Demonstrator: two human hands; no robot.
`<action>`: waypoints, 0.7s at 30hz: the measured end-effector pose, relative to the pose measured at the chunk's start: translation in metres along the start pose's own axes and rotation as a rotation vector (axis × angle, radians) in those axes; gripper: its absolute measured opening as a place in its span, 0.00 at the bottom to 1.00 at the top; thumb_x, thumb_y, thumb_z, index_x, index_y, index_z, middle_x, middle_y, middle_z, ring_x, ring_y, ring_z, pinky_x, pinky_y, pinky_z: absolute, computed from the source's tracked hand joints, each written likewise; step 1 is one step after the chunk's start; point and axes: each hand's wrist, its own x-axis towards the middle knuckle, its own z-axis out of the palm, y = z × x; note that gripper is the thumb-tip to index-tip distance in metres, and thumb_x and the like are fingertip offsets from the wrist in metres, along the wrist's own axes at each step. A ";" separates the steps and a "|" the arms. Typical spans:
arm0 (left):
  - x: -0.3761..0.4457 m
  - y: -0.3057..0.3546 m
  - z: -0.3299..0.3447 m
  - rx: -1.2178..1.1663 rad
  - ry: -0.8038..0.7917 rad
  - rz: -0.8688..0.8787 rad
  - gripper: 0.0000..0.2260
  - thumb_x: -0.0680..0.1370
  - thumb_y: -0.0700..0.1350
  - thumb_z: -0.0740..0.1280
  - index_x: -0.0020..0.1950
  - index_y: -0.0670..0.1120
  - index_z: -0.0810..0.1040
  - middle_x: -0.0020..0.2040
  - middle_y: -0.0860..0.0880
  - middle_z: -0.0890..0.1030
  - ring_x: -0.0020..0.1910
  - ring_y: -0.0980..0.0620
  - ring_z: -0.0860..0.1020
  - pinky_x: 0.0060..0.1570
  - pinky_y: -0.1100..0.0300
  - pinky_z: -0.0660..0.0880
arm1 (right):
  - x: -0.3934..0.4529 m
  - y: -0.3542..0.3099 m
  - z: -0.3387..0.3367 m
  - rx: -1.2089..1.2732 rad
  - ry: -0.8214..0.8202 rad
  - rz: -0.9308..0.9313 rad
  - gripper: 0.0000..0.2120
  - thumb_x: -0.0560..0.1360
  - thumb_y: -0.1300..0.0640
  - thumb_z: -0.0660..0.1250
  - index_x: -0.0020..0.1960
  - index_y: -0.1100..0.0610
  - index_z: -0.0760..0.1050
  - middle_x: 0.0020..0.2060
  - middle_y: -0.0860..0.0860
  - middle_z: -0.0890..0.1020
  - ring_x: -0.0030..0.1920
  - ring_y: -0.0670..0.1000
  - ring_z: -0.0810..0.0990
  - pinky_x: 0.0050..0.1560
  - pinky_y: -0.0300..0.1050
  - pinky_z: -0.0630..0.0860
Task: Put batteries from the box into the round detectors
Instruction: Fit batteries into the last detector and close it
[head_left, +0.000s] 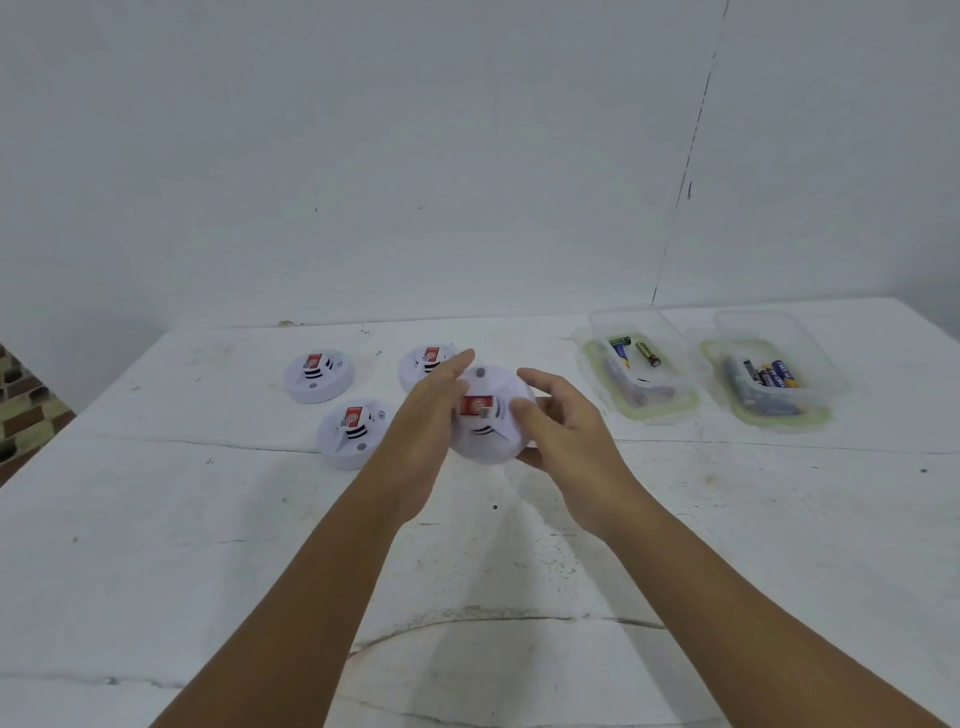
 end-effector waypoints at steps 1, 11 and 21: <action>0.000 -0.003 -0.005 0.045 -0.013 0.028 0.17 0.82 0.54 0.66 0.71 0.57 0.78 0.70 0.51 0.79 0.68 0.49 0.78 0.73 0.45 0.71 | 0.000 0.002 -0.003 0.066 0.020 0.033 0.15 0.83 0.57 0.65 0.69 0.48 0.77 0.57 0.52 0.85 0.55 0.51 0.86 0.55 0.49 0.84; -0.008 -0.020 -0.014 0.011 -0.009 -0.033 0.11 0.83 0.45 0.69 0.65 0.48 0.78 0.59 0.46 0.85 0.58 0.45 0.84 0.52 0.56 0.82 | -0.004 0.015 -0.013 0.275 0.067 0.130 0.13 0.82 0.64 0.62 0.64 0.55 0.78 0.53 0.52 0.88 0.53 0.53 0.87 0.51 0.50 0.84; -0.006 0.014 -0.029 0.433 -0.320 0.110 0.09 0.83 0.43 0.68 0.60 0.46 0.85 0.57 0.49 0.86 0.59 0.47 0.83 0.62 0.51 0.80 | -0.006 -0.006 -0.024 -0.148 -0.310 0.165 0.11 0.82 0.51 0.67 0.63 0.48 0.81 0.55 0.52 0.86 0.53 0.56 0.85 0.60 0.51 0.80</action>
